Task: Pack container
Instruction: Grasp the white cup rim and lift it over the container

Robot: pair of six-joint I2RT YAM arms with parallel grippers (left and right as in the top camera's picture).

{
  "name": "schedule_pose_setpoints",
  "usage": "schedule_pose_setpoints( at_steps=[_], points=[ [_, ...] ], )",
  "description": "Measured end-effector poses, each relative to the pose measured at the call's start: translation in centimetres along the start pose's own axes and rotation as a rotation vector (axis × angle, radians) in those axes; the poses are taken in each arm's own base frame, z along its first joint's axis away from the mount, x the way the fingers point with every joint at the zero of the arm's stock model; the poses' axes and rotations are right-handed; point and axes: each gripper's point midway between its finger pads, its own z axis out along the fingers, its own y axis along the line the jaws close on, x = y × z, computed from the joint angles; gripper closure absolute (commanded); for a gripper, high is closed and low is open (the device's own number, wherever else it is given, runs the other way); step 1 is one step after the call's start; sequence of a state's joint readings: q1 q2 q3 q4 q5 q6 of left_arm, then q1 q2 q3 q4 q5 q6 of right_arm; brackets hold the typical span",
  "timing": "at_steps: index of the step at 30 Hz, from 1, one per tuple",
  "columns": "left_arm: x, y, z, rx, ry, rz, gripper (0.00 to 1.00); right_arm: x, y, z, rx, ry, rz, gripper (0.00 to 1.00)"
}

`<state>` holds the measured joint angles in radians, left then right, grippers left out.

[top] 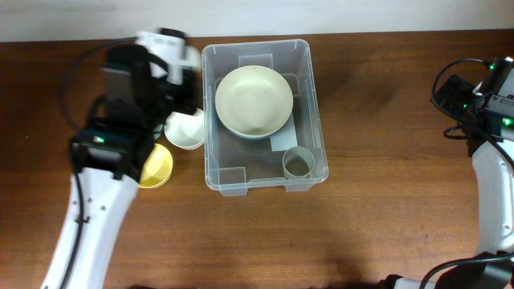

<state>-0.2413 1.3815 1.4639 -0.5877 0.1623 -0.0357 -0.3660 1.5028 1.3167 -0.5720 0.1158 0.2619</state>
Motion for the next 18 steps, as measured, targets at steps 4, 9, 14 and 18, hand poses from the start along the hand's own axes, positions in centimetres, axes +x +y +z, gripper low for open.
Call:
schedule_pose_setpoints(
  at_steps=[4, 9, 14, 18],
  points=[
    [1.8, -7.1, 0.3, 0.166, 0.063, 0.09, 0.99, 0.0, 0.0, 0.0, 0.0, 0.0, 0.0, 0.01],
    [5.6, -14.4, 0.0, 0.328, 0.179, 0.187, 0.99, 0.0, 0.0, 0.0, 0.0, 0.0, 0.0, 0.01],
    [9.9, -18.3, 0.5, 0.406, 0.314, 0.252, 0.99, 0.0, 0.0, 0.0, 0.0, 0.0, 0.0, 0.01],
    [12.8, -20.4, 1.8, 0.439, 0.399, 0.288, 1.0, 0.0, 0.0, 0.0, 0.0, 0.0, 0.0, 0.01]
  ],
)
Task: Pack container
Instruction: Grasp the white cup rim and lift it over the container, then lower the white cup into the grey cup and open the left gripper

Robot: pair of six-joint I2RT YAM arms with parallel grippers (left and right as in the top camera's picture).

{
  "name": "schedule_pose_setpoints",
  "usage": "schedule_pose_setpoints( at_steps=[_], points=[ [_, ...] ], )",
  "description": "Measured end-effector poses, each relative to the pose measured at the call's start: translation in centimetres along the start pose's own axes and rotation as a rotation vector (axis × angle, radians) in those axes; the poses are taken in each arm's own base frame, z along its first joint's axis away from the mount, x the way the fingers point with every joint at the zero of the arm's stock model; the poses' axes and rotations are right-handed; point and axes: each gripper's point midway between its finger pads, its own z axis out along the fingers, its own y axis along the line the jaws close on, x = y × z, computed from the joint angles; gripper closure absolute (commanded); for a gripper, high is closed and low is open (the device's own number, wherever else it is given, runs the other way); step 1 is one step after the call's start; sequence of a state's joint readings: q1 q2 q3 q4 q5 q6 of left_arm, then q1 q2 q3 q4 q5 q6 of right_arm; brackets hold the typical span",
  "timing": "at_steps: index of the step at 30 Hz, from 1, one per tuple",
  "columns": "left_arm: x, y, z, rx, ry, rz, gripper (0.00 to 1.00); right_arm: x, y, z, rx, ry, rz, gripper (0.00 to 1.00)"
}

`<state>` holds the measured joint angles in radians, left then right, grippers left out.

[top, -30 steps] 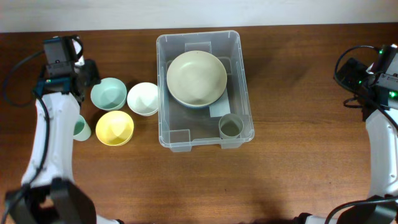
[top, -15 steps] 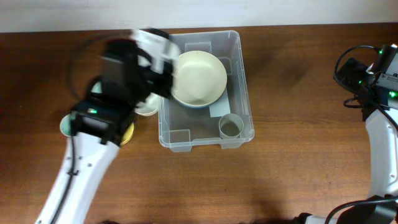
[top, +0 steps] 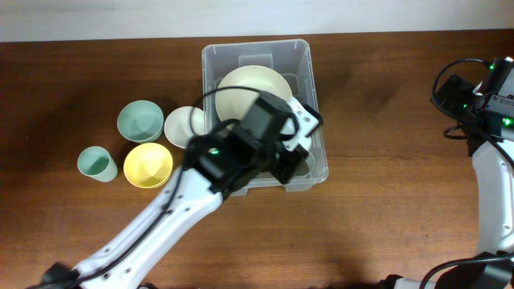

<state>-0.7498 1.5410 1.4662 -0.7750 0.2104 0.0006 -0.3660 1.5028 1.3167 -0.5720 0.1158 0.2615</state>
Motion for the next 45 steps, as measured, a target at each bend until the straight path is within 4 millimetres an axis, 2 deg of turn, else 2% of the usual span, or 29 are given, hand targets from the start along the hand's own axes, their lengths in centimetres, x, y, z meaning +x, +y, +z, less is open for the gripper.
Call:
schedule_pose_setpoints(
  at_steps=[4, 10, 17, 18, 19, 23, 26, 33, 37, 41, 45],
  points=[
    [1.2, -1.0, 2.4, 0.022, 0.065, 0.014, 0.99, 0.0, 0.0, 0.0, 0.0, 0.0, 0.0, 0.01],
    [2.5, -1.7, 4.5, 0.038, 0.124, 0.023, 0.99, 0.0, 0.0, 0.0, 0.0, 0.0, -0.001, 0.01],
    [3.4, -0.8, 5.9, -0.002, 0.165, 0.019, 0.99, 0.0, 0.0, 0.0, 0.0, 0.0, 0.0, 0.01],
    [3.5, -0.7, 6.0, -0.009, 0.168, 0.019, 0.84, 0.0, 0.0, 0.0, 0.0, 0.0, 0.0, 0.01],
    [3.5, -0.6, 6.1, -0.015, 0.169, 0.026, 0.65, 0.0, 0.0, 0.0, 0.0, 0.0, 0.0, 0.01],
    [3.5, -0.3, 6.1, -0.028, 0.168, 0.032, 0.41, 0.0, 0.0, 0.0, 0.0, 0.0, 0.0, 0.01],
    [3.3, -0.3, 6.1, -0.032, 0.16, 0.029, 0.36, 0.0, 0.0, 0.0, 0.0, 0.0, 0.0, 0.01],
    [2.8, 0.4, 5.9, -0.05, 0.145, 0.024, 0.36, 0.0, 0.0, 0.0, 0.0, 0.0, 0.0, 0.01],
    [1.8, 3.1, 4.5, -0.121, 0.136, -0.018, 0.37, 0.0, 0.0, 0.0, 0.0, 0.0, 0.0, 0.01],
    [1.3, 8.1, 1.9, -0.235, 0.141, -0.123, 0.37, 0.0, 0.0, 0.0, 0.0, 0.0, 0.0, 0.01],
    [2.1, 14.1, -1.5, -0.352, 0.148, -0.259, 0.31, 0.0, 0.0, 0.0, 0.0, 0.0, 0.0, 0.01]
  ],
)
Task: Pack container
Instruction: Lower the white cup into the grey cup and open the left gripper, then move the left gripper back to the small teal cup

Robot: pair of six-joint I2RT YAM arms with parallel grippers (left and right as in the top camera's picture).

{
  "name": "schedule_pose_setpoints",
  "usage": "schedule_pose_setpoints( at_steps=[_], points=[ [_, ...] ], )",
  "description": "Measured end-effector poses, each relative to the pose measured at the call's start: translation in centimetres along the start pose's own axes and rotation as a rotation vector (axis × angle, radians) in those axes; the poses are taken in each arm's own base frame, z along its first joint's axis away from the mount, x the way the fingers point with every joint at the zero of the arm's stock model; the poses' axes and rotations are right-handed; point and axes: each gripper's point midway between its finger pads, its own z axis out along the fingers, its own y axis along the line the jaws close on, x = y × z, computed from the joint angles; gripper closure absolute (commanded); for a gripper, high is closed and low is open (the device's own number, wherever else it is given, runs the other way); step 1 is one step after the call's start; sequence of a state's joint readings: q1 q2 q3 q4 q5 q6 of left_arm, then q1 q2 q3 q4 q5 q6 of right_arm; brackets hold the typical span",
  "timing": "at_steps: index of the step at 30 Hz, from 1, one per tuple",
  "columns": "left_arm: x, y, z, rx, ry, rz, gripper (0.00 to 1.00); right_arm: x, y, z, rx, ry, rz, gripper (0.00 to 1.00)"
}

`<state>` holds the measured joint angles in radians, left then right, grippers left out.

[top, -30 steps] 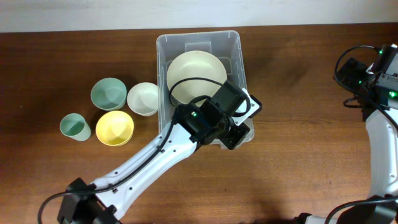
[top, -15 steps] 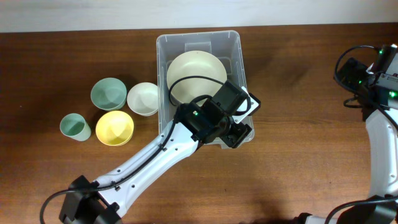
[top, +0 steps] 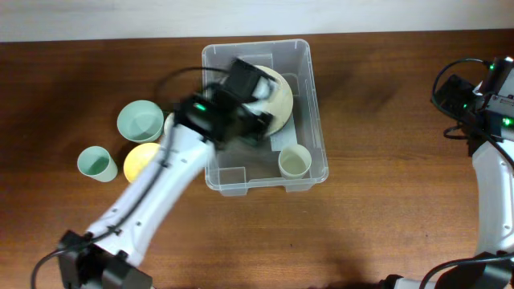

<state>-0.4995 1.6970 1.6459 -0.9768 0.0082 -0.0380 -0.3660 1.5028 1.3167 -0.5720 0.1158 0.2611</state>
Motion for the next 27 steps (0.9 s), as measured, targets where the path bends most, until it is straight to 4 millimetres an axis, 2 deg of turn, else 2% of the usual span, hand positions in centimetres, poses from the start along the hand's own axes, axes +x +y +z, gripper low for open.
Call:
schedule_pose_setpoints(
  at_steps=[3, 7, 15, 18, 21, 27],
  points=[
    [1.1, 5.3, -0.9, -0.076, 0.033, -0.114, 0.24, 0.0, 0.0, 0.0, 0.0, 0.0, 0.0, 0.01],
    [3.1, 12.0, -2.4, -0.168, 0.062, -0.273, 0.22, 0.0, 0.0, 0.0, 0.0, 0.0, 0.0, 0.01],
    [7.0, 22.2, -5.0, -0.308, 0.058, -0.577, 0.22, 0.0, 0.0, 0.0, 0.0, 0.0, 0.0, 0.01],
    [8.2, 25.0, -5.8, -0.351, 0.029, -0.677, 0.22, 0.0, 0.0, 0.0, 0.0, 0.0, 0.001, 0.01],
    [10.2, 27.2, -5.9, -0.394, 0.024, -0.781, 0.22, 0.0, 0.0, 0.0, 0.0, 0.0, 0.0, 0.01],
    [15.8, 28.8, -3.5, -0.464, 0.1, -0.956, 0.22, 0.0, 0.0, 0.0, 0.0, 0.0, 0.0, 0.01]
  ],
)
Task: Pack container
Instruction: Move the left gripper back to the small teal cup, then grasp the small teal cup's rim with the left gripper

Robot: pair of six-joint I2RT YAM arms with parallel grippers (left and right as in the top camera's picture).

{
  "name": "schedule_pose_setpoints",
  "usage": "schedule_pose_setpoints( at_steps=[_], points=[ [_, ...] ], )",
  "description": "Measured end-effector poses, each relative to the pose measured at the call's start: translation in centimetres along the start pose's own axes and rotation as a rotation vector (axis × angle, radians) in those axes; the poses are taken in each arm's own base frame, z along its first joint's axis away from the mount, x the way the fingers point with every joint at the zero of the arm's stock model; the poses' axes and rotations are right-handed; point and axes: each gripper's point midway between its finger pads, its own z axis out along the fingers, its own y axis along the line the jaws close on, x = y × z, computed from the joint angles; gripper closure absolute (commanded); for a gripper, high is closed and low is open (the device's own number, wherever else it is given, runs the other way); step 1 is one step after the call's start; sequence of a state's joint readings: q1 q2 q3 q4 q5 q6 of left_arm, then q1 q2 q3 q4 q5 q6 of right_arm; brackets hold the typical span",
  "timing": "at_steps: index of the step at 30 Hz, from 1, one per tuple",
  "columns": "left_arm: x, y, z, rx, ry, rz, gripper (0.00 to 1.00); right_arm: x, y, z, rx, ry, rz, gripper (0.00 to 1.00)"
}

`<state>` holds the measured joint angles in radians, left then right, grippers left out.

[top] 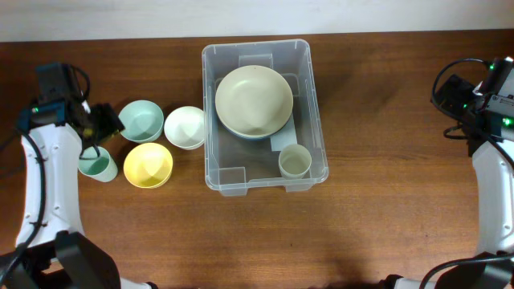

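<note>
A clear plastic container (pixel 210 152) stands mid-table. Inside it, a large pale green bowl (pixel 254 100) fills the far half and a cream cup (pixel 295 162) stands in the near right corner. Left of the container sit a white bowl (pixel 185 127), a teal bowl (pixel 140 120), a yellow bowl (pixel 148 164) and a teal cup (pixel 98 166). My left gripper (pixel 108 127) hovers just left of the teal bowl, above the teal cup; its finger spacing is unclear. My right arm (pixel 474 100) is at the far right edge, its fingers indistinct.
The brown wooden table (pixel 385 201) runs between the container and the right arm. A pale wall edge runs along the back. The four loose dishes cluster tightly against the container's left wall.
My left arm was stretched over the big bowl in the container; now it is drawn back to the far left, beside the teal bowl. The dishes and the right arm have not moved.
At first my left arm covered the dishes left of the container, and the cup in the container's corner looked grey-green. Then the gripper was over that corner. Later the cup there showed cream while the arm was over the big bowl. Now the arm is back at the left.
</note>
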<state>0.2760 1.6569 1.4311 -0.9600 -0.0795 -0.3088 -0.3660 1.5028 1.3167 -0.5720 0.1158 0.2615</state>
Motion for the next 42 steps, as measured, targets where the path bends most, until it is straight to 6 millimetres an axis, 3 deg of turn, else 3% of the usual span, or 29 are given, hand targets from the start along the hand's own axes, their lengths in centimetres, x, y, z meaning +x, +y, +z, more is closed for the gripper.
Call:
schedule_pose_setpoints(
  at_steps=[9, 24, 27, 33, 36, 38, 42],
  points=[
    [2.7, 1.4, 5.3, -0.048, 0.005, -0.044, 0.22, 0.0, 0.0, 0.0, 0.0, 0.0, 0.0, 0.01],
    [3.3, 2.6, 8.0, -0.111, -0.031, -0.081, 0.24, 0.0, 0.0, 0.0, 0.0, 0.0, 0.001, 0.01],
    [3.8, 2.7, 8.9, -0.119, -0.009, -0.081, 0.35, 0.0, 0.0, 0.0, 0.0, 0.0, 0.0, 0.01],
    [4.3, 2.8, 9.5, -0.126, 0.009, -0.084, 0.76, 0.0, 0.0, 0.0, 0.0, 0.0, 0.0, 0.01],
    [4.3, 2.8, 9.5, -0.126, 0.009, -0.084, 0.91, 0.0, 0.0, 0.0, 0.0, 0.0, 0.0, 0.01],
    [4.3, 2.8, 9.5, -0.126, 0.01, -0.083, 0.98, 0.0, 0.0, 0.0, 0.0, 0.0, 0.0, 0.01],
    [4.8, 3.0, 9.4, -0.133, 0.031, -0.079, 0.99, 0.0, 0.0, 0.0, 0.0, 0.0, 0.0, 0.01]
  ],
)
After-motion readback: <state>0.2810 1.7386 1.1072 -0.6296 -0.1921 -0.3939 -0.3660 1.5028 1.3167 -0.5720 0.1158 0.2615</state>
